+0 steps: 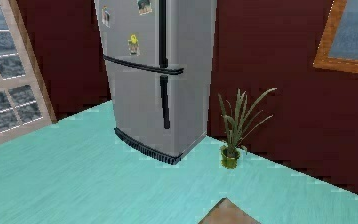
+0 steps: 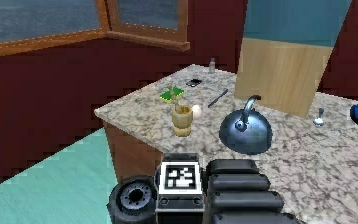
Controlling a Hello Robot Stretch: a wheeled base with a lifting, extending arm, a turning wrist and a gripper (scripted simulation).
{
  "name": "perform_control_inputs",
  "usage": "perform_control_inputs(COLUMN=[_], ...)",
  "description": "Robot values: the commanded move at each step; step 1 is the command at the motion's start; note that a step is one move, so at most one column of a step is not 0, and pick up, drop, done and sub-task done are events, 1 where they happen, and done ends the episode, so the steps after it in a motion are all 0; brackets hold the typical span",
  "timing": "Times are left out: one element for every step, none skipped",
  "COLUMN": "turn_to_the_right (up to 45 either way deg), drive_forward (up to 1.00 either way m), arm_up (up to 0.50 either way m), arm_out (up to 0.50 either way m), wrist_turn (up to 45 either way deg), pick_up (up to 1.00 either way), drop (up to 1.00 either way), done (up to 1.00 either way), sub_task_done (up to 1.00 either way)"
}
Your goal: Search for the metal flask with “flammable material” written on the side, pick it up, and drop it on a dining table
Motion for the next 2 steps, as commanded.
perform_control_inputs(turn_to_the_right=[-45.0,-6.0], drive_forward=[0.0,0.0], arm_up=[0.0,0.0], arm_out=[0.0,0.0], wrist_turn=[0.0,0.0], pick_up=[0.0,0.0], drop=[0.0,0.0], done=[0.0,0.0], sub_task_done=[0.0,0.0])
